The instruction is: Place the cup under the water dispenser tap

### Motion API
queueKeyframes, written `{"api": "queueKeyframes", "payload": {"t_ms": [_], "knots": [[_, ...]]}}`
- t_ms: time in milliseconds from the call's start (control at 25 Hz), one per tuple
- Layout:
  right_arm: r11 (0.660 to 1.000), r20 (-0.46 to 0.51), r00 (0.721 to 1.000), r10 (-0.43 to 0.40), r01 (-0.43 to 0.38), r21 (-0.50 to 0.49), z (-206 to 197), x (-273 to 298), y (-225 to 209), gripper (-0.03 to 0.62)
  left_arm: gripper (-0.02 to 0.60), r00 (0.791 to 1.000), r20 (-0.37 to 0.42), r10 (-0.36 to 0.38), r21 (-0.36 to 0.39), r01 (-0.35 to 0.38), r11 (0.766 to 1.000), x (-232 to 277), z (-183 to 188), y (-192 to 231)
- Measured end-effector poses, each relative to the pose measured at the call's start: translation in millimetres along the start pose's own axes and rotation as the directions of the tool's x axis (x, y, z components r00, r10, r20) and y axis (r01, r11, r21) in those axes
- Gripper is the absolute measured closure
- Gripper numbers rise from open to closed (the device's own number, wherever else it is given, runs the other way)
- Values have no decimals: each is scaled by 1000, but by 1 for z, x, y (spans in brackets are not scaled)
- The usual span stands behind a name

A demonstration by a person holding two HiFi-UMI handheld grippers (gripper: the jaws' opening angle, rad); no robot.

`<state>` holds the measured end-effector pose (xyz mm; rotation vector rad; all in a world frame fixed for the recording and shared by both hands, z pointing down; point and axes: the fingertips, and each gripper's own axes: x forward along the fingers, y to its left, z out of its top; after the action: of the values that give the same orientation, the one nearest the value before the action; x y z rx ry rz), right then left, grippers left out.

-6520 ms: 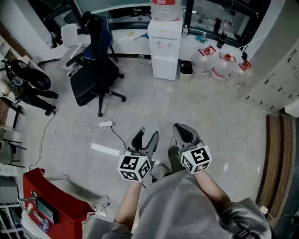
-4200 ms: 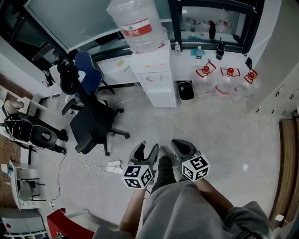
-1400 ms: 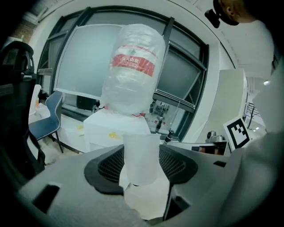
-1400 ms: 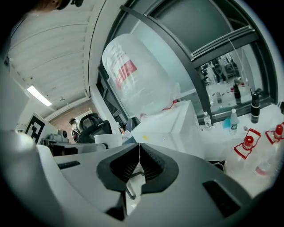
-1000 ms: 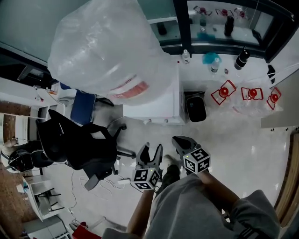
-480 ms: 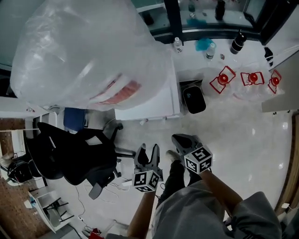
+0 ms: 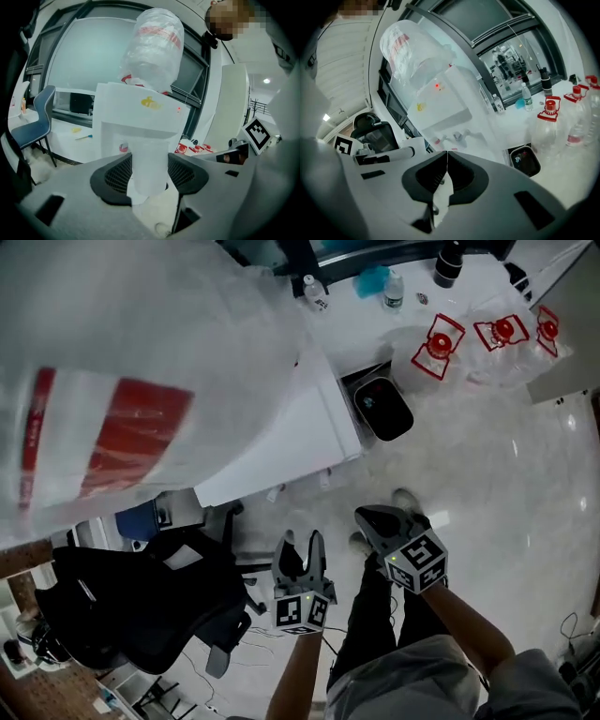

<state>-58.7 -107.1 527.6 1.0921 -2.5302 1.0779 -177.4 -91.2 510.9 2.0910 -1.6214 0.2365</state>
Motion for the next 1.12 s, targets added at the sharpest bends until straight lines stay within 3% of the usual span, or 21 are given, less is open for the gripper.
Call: {"api": "queueKeyframes", "payload": {"t_ms": [400, 800, 1120], "knots": [[999, 4, 1000, -26, 26, -23, -57, 39, -9, 583, 347, 1000, 26, -6, -18, 7, 1000, 29, -54, 42], [999, 3, 1000, 15, -15, -35, -77, 32, -34, 582, 348, 992, 109, 66, -18, -64, 998, 37, -67, 42], [998, 16, 1000, 26, -25, -63, -95, 35, -59, 583, 348, 975, 201, 94, 55, -107, 993, 58, -95, 52]]}}
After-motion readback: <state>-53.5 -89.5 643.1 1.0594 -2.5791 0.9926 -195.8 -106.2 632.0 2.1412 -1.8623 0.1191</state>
